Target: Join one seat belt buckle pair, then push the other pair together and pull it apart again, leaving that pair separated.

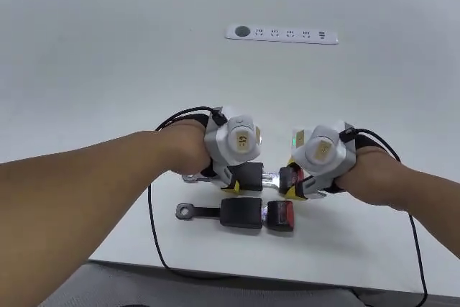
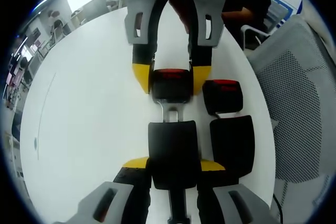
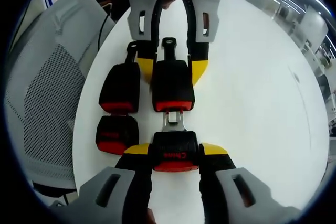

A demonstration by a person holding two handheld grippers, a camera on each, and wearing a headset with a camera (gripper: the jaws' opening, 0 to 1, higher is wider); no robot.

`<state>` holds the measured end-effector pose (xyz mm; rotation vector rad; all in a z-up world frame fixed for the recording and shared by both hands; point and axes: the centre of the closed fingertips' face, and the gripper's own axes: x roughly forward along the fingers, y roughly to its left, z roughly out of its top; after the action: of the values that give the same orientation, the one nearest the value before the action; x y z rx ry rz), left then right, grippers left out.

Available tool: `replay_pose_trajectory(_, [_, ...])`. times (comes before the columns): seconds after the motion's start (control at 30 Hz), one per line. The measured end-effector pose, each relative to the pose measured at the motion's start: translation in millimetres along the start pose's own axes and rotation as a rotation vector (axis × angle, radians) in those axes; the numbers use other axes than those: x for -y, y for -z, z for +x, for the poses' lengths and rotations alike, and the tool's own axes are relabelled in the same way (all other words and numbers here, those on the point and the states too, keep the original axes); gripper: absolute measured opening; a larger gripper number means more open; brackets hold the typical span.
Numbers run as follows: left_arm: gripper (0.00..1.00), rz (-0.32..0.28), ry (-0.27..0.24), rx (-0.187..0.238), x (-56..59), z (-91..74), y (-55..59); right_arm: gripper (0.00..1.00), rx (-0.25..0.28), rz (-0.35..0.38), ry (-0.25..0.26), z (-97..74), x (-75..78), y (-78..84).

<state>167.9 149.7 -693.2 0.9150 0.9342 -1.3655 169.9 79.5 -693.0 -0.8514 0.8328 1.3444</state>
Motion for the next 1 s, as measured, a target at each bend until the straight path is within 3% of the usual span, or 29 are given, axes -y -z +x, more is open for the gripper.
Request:
replay_pose_trajectory(0.3, [0.33,0.010,0.001,-0.011,-1.2,1.8,0.9,0.33,0.011,-0.006,-0.021,2.6,1.3,-3.2])
replay_pose_trajectory(0.6, [0.33,0.020,0.000,-0.009,-0.4,0.1,0.4,0.32,0.006,-0.011,-0.018,5.8,1.3,-10.5])
replay_pose_trajectory(0.73, [0.33,0.029,0.000,-0.016,-0.8,0.4,-0.2,0.33,0.016,0.004,-0.011,11.3,-0.1,-21.9])
replay_pose_trajectory(1.0, [0.33,0.026,-0.001,-0.016,-1.2,0.6,0.4,0.33,0.012,0.004,-0.006,10.8,-0.6,-21.6])
